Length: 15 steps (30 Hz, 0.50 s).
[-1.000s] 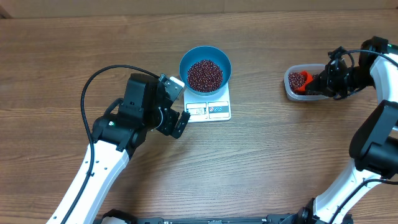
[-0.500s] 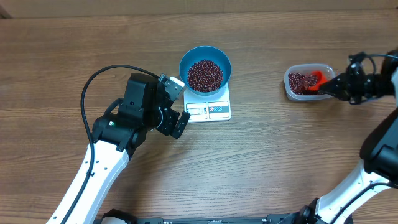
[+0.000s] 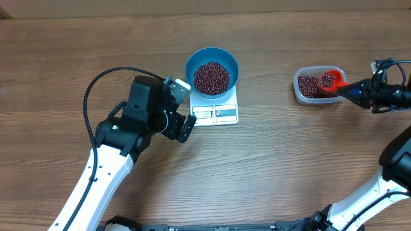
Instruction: Scoop item into bowl and weigh 150g on scale
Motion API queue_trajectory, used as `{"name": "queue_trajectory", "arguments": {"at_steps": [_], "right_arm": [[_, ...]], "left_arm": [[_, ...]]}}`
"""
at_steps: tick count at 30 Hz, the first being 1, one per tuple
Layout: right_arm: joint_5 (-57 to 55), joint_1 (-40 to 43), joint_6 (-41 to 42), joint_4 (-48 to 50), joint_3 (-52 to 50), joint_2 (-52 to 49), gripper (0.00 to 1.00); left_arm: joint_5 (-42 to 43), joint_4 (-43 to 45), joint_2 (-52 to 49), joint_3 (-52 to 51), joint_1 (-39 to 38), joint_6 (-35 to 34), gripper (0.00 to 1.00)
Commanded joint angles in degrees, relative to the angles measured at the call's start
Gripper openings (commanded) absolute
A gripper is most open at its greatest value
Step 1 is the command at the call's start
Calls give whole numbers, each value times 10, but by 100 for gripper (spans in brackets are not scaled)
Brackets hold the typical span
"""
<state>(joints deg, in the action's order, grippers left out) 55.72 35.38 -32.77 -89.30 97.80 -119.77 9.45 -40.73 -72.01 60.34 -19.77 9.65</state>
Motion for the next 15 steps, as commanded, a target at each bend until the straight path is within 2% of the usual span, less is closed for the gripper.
{"name": "queue_trajectory", "arguments": {"at_steps": [1,4,9,15], "right_arm": [[74,-1,-92,-37,-2,-2,4],[106,-4,-125,-62,-2,-2,4],[148,-20,-128,-67,-2,-2,4],[199,-79,-127,-56,-2,-2,4]], "left_arm": [[6,1,4,-2,2,11,100],[6,1,4,-2,2,11,99],[6,1,4,-2,2,11,100],[6,1,4,-2,2,11,100]]}}
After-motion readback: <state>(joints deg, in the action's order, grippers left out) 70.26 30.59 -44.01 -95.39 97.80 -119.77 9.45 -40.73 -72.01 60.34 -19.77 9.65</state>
